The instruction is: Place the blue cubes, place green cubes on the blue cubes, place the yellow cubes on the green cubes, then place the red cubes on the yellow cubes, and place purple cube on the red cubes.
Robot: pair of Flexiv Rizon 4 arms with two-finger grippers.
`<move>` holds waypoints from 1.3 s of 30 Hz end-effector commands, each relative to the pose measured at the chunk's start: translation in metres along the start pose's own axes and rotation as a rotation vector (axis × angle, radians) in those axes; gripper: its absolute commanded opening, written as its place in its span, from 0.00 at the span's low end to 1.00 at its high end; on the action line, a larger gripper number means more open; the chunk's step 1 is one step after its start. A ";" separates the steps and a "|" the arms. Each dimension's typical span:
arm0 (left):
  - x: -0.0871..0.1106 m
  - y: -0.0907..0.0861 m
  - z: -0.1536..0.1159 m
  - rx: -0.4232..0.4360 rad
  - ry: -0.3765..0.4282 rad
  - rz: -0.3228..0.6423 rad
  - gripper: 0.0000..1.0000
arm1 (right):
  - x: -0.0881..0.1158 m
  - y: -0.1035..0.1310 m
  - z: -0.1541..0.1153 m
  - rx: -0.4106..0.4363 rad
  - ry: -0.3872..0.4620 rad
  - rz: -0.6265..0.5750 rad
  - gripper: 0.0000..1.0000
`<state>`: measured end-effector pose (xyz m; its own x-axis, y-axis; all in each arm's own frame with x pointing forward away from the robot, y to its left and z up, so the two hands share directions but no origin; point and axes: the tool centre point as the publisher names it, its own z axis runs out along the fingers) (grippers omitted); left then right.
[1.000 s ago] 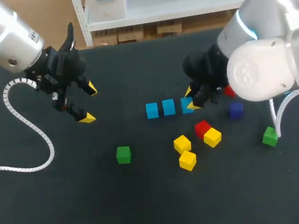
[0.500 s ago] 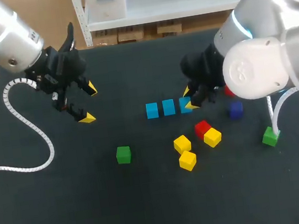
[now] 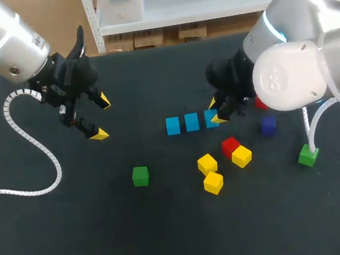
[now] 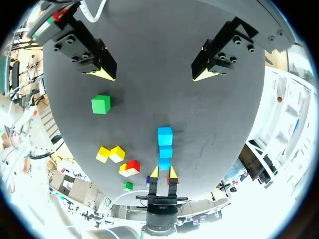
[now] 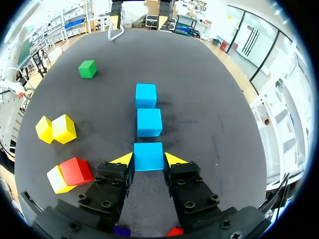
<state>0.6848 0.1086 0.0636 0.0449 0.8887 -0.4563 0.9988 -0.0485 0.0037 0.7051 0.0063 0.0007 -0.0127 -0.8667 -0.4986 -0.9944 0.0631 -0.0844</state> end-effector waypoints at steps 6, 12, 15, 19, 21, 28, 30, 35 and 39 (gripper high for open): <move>0.001 0.002 0.000 0.002 -0.001 0.002 1.00 | -0.001 0.000 0.001 -0.006 -0.001 0.002 0.00; 0.001 0.002 0.000 0.002 -0.001 0.002 1.00 | -0.001 0.000 0.001 -0.006 0.002 0.004 0.00; 0.001 0.002 0.000 0.002 -0.001 0.002 1.00 | -0.001 0.000 0.001 -0.006 0.003 0.003 0.00; 0.001 0.002 0.000 0.002 -0.001 0.002 1.00 | 0.000 0.001 0.001 -0.007 0.003 0.003 0.00; 0.001 0.002 0.000 0.002 -0.001 0.002 1.00 | 0.000 0.001 0.002 -0.007 0.003 0.003 0.00; 0.001 0.002 0.000 0.002 -0.001 0.002 1.00 | 0.000 0.001 0.003 -0.009 0.004 0.004 0.07; 0.001 0.002 0.000 0.002 -0.001 0.002 1.00 | 0.000 0.001 0.003 -0.010 0.004 0.003 0.09; 0.001 0.002 0.000 0.002 -0.001 0.002 1.00 | 0.000 -0.001 0.004 -0.011 0.003 0.003 0.16; 0.001 0.002 0.000 0.002 -0.001 0.002 1.00 | 0.000 -0.002 0.004 -0.010 0.002 0.002 0.17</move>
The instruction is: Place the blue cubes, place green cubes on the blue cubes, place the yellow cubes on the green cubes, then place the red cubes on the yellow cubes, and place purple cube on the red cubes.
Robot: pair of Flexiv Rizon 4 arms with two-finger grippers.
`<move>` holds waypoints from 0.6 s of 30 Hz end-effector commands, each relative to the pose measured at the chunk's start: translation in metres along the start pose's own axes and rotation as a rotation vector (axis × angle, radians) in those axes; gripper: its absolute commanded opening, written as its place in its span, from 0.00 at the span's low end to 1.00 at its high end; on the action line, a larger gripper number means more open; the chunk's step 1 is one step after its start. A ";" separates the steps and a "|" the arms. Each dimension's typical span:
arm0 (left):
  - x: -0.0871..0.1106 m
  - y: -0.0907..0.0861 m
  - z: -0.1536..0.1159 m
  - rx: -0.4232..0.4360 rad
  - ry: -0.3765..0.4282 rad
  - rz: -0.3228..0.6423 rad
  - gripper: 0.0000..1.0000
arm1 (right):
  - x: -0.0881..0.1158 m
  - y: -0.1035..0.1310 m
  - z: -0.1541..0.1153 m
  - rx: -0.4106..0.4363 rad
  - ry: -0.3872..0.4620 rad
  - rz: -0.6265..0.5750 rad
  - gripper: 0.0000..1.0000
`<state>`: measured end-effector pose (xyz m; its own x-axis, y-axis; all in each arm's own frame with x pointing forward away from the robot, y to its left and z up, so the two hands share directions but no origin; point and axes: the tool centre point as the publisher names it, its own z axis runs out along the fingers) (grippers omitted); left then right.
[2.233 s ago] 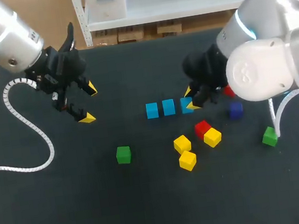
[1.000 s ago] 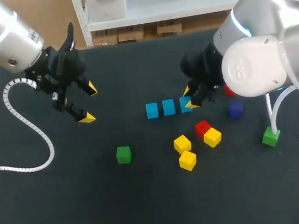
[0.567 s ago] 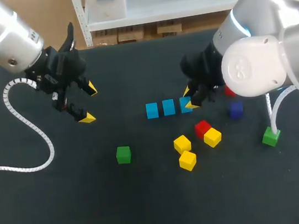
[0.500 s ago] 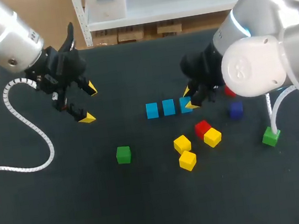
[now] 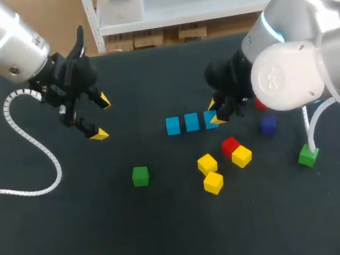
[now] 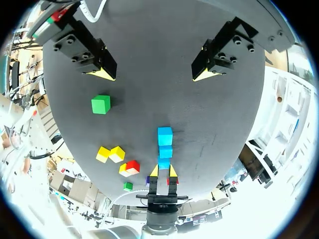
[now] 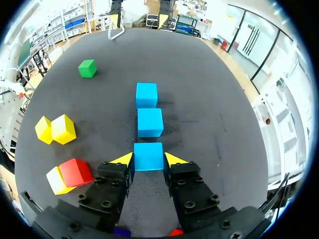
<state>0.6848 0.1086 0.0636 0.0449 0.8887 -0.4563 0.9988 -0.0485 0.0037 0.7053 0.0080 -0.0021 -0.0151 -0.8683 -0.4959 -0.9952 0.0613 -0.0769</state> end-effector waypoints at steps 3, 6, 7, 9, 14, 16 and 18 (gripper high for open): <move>0.001 0.002 0.000 0.002 -0.001 0.002 1.00 | 0.000 -0.002 0.001 -0.003 0.000 0.001 0.22; 0.001 0.002 0.000 0.002 -0.001 0.002 1.00 | 0.000 -0.002 0.001 -0.004 0.001 0.001 0.29; 0.001 0.002 0.000 0.002 -0.001 0.002 1.00 | 0.000 -0.002 0.001 -0.005 0.001 0.001 0.30; 0.001 0.002 0.000 0.002 -0.001 0.002 1.00 | 0.000 -0.002 0.001 -0.006 0.001 0.002 0.33; 0.001 0.002 0.000 0.002 -0.001 0.002 1.00 | 0.000 -0.003 0.001 -0.006 0.000 0.002 0.41; 0.001 0.002 0.000 0.002 -0.001 0.002 1.00 | 0.000 -0.003 0.001 -0.007 0.000 0.002 0.47; 0.001 0.002 0.000 0.002 -0.001 0.002 1.00 | 0.001 -0.003 0.001 -0.007 0.001 0.003 0.69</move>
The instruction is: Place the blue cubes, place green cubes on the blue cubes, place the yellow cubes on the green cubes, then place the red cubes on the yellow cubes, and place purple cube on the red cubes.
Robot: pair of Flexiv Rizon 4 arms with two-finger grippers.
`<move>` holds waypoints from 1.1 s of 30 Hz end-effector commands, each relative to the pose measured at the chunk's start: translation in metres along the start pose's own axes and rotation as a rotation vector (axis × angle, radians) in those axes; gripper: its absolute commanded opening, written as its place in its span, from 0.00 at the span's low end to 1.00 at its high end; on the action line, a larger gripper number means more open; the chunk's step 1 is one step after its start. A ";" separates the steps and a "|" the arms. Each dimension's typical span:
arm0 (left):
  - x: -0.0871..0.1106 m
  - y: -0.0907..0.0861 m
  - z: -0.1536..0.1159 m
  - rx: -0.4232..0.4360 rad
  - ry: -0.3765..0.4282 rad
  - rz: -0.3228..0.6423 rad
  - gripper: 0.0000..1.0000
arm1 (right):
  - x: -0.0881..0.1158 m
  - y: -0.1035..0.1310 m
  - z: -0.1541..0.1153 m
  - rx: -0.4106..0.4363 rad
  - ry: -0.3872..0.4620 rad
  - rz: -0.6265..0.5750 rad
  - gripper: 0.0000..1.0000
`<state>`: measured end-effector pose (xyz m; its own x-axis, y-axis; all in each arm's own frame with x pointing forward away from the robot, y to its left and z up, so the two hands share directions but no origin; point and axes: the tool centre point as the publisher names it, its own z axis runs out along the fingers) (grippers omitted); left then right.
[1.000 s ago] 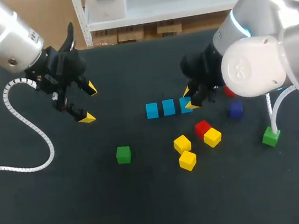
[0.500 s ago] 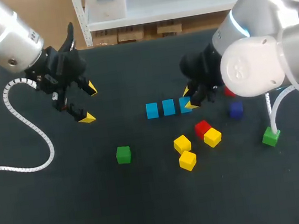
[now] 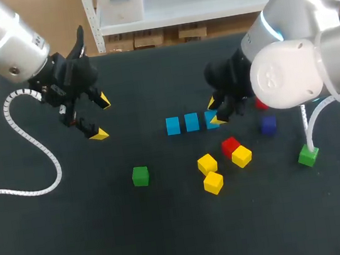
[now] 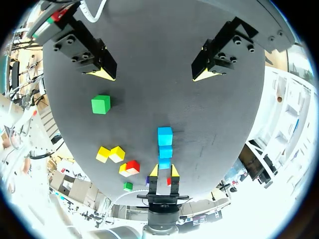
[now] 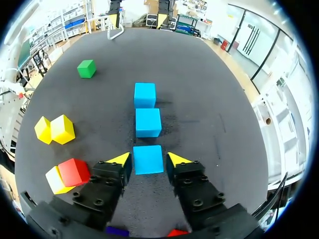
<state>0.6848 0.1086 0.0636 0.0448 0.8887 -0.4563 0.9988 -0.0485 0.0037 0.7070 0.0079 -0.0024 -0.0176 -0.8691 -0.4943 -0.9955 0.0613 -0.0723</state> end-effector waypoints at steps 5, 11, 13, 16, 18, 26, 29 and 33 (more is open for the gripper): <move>0.001 0.002 0.000 0.002 -0.001 0.002 1.00 | 0.001 -0.002 -0.001 0.000 0.000 0.002 1.00; 0.001 0.002 0.000 0.002 -0.001 0.002 1.00 | 0.003 -0.004 -0.005 0.006 0.001 0.000 1.00; 0.001 0.002 0.000 0.002 -0.001 0.002 1.00 | 0.004 -0.005 -0.006 0.008 0.001 0.000 1.00; 0.001 0.002 0.000 0.002 -0.001 0.002 1.00 | 0.006 -0.005 -0.008 0.010 0.003 0.000 1.00; 0.001 0.002 0.000 0.002 -0.001 0.002 1.00 | 0.007 -0.005 -0.010 0.011 0.004 0.000 1.00; 0.001 0.002 0.000 0.002 -0.001 0.002 1.00 | 0.019 -0.002 -0.031 0.023 -0.009 0.025 1.00; 0.001 0.002 0.000 0.002 -0.001 0.002 1.00 | 0.026 0.000 -0.049 0.033 -0.018 0.027 1.00; 0.001 0.002 0.000 0.002 -0.001 0.002 1.00 | 0.035 0.006 -0.070 0.019 -0.046 0.001 1.00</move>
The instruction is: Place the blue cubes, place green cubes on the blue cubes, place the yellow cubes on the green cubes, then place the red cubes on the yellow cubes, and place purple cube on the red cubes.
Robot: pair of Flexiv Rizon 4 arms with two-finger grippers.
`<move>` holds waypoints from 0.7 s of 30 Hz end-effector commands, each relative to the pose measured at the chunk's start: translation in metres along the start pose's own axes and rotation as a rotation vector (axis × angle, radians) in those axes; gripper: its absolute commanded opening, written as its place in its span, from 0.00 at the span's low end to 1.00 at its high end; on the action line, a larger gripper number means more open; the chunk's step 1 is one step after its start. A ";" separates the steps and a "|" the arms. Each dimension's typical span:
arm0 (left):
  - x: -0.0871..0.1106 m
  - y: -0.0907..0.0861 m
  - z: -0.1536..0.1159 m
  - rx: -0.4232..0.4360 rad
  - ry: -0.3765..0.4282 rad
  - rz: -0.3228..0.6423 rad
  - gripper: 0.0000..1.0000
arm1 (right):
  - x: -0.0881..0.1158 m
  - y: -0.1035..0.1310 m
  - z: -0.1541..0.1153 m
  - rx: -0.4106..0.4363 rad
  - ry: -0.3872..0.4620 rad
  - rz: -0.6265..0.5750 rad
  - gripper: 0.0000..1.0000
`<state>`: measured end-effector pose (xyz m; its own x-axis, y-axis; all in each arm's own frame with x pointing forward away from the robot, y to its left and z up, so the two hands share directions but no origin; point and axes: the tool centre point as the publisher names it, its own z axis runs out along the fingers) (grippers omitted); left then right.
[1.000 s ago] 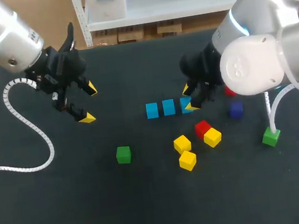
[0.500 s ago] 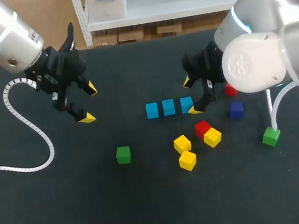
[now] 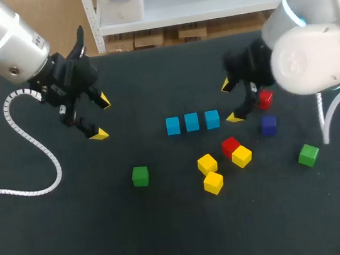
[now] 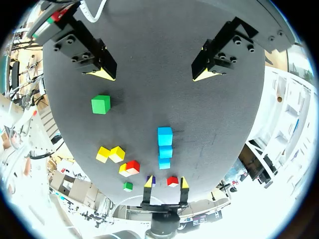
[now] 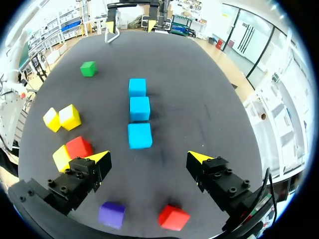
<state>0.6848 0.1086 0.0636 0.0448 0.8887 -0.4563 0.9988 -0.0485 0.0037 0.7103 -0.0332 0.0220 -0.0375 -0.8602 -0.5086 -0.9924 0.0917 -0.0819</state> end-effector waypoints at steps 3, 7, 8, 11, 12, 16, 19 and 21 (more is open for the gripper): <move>0.001 0.002 0.000 0.002 -0.001 0.002 1.00 | 0.016 0.020 -0.045 -0.051 -0.080 -0.068 1.00; 0.001 0.002 0.000 0.002 -0.001 0.002 1.00 | 0.020 0.031 -0.069 -0.142 -0.201 -0.196 1.00; 0.001 0.002 0.000 0.002 -0.001 0.002 1.00 | 0.021 0.034 -0.076 -0.170 -0.211 -0.237 1.00; 0.001 0.002 0.000 0.002 -0.001 0.002 1.00 | 0.028 0.043 -0.098 -0.210 -0.280 -0.331 1.00; 0.001 0.002 0.000 0.002 -0.001 0.002 1.00 | 0.032 0.046 -0.106 -0.215 -0.289 -0.363 1.00; 0.001 0.002 0.000 0.002 -0.001 0.002 1.00 | 0.052 0.057 -0.134 -0.262 -0.324 -0.503 1.00; 0.001 0.002 0.000 0.002 -0.001 0.002 1.00 | 0.068 0.066 -0.150 -0.303 -0.312 -0.628 1.00; 0.001 0.002 0.000 0.002 -0.001 0.002 1.00 | 0.078 0.071 -0.155 -0.316 -0.301 -0.674 1.00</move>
<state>0.6848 0.1086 0.0636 0.0448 0.8887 -0.4562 0.9988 -0.0485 0.0037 0.6235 -0.1453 0.0923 0.4562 -0.6306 -0.6279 -0.8706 -0.4625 -0.1679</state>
